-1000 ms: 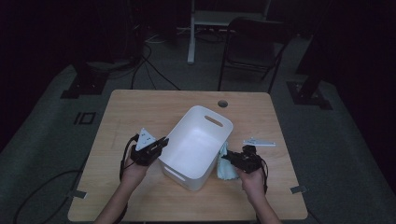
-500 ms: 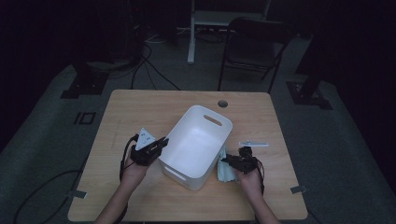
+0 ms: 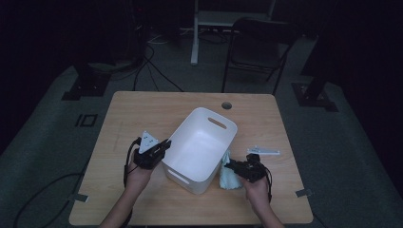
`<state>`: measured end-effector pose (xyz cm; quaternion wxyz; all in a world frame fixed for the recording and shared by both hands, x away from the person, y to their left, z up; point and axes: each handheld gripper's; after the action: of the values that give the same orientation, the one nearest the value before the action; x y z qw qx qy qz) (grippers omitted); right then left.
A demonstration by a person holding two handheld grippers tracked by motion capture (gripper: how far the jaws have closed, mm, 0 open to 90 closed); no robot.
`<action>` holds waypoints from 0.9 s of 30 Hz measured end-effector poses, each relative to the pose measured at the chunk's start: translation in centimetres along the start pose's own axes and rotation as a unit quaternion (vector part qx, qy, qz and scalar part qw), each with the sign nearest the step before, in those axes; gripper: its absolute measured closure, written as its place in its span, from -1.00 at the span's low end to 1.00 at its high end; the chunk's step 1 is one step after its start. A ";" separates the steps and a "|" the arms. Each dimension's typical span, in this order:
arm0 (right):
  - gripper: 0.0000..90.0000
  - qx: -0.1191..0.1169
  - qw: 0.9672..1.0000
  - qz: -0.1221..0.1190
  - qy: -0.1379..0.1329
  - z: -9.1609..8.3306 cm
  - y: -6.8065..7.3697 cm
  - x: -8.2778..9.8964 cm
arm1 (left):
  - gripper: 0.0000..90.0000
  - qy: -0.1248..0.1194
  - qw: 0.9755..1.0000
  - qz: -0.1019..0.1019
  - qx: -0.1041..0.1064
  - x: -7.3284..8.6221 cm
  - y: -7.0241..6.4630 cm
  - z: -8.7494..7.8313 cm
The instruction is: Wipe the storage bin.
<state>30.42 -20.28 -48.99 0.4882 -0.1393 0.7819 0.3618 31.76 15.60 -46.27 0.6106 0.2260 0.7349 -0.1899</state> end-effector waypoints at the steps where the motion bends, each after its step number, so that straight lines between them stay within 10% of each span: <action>1: 0.86 -0.005 1.000 -0.006 -0.015 -0.6 0.6 -0.2 | 0.91 0.000 1.000 0.001 0.000 0.0 0.0 0.0; 7: 0.85 -0.014 0.998 -0.045 -0.042 -1.5 3.2 -1.0 | 0.91 0.001 1.000 0.007 0.010 0.0 -0.1 0.0; 27: 0.86 0.034 0.999 -0.032 0.017 1.6 0.0 1.6 | 0.88 0.002 1.000 0.000 0.010 0.0 -0.2 0.0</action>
<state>30.72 -18.98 -50.80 0.4904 -0.1533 0.7973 0.3168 31.61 15.45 -46.24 0.6068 0.2322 0.7344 -0.1965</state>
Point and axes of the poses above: each handheld gripper's, and its own axes: z roughly forward along the jaws, x roughly out of its underside, y roughly to its left, and after that the axes turned 15 degrees about -y, right-handed
